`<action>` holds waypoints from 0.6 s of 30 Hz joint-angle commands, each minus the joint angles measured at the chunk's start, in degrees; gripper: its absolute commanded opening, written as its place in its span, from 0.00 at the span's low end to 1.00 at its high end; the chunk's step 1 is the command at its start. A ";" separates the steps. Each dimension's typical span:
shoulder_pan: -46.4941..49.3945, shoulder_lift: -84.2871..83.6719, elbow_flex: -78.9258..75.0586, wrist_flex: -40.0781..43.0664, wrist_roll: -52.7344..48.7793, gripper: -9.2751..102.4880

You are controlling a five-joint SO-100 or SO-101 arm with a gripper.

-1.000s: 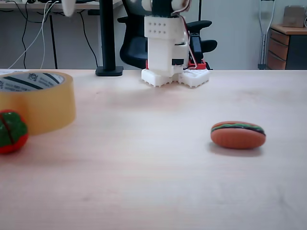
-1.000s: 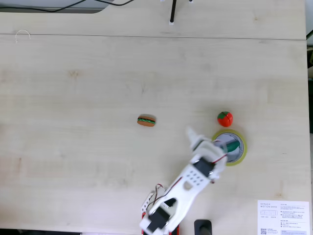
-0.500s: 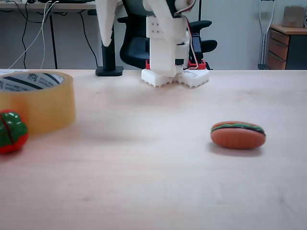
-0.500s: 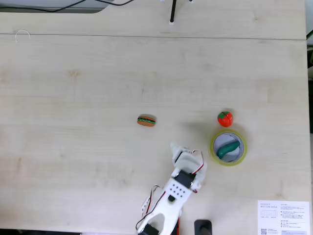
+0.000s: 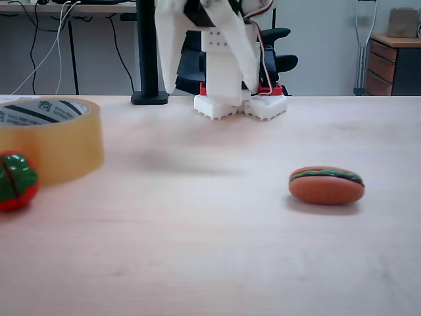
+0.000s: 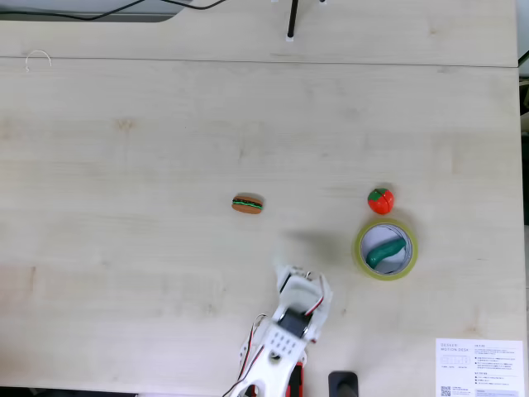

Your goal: Grasp a cucumber and put it in the hole.

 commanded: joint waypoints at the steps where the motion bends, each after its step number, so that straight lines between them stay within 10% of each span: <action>1: -0.44 15.91 4.39 -0.88 -0.09 0.45; 18: -8.53 15.82 10.99 5.01 -0.09 0.13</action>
